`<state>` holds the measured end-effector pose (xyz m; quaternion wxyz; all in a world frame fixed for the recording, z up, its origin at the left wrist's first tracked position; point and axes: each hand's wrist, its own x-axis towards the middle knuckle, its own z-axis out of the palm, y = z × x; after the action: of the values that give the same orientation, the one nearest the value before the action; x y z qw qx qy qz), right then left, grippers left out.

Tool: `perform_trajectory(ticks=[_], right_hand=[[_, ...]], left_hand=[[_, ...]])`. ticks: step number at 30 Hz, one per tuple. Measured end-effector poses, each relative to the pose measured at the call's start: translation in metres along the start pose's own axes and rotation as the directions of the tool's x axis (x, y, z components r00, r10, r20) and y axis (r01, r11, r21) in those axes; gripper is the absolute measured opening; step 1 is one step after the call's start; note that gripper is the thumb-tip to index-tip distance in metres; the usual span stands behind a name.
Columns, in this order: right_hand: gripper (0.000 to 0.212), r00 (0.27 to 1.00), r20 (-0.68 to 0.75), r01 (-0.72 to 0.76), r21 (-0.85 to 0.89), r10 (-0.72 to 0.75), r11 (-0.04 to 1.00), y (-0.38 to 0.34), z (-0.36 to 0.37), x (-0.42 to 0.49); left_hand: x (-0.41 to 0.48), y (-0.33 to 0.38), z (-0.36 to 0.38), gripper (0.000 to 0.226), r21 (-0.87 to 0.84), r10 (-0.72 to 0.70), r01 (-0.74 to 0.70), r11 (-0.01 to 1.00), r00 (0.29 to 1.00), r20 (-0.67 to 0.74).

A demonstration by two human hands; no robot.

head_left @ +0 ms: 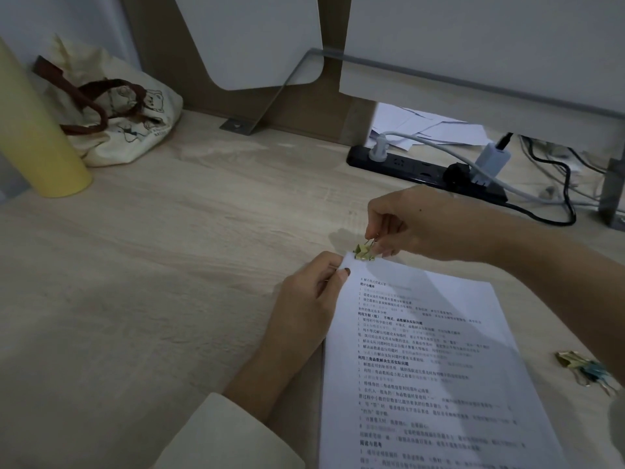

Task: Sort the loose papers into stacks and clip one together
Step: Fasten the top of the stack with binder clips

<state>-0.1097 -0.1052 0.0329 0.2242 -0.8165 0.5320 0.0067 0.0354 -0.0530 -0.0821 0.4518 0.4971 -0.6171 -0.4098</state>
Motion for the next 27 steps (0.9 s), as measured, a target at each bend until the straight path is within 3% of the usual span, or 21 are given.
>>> perform_trajectory(ticks=[11,21,27], right_hand=[[0.017,0.986,0.153,0.088,-0.118,-0.07,0.989,-0.009,-0.015,0.016],[0.009,0.976,0.207,0.04,0.139,-0.069,0.989,0.008,-0.014,0.018],[0.012,0.977,0.197,0.051,0.151,-0.08,0.987,0.009,-0.014,0.018]], left_hand=[[0.003,0.001,0.0,0.012,-0.037,0.016,-0.017,0.999,1.0,-0.02],[0.003,0.004,-0.001,0.01,-0.104,-0.055,0.053,0.993,0.998,-0.014],[0.004,0.004,-0.001,0.011,-0.084,-0.036,0.035,0.996,0.999,-0.01]])
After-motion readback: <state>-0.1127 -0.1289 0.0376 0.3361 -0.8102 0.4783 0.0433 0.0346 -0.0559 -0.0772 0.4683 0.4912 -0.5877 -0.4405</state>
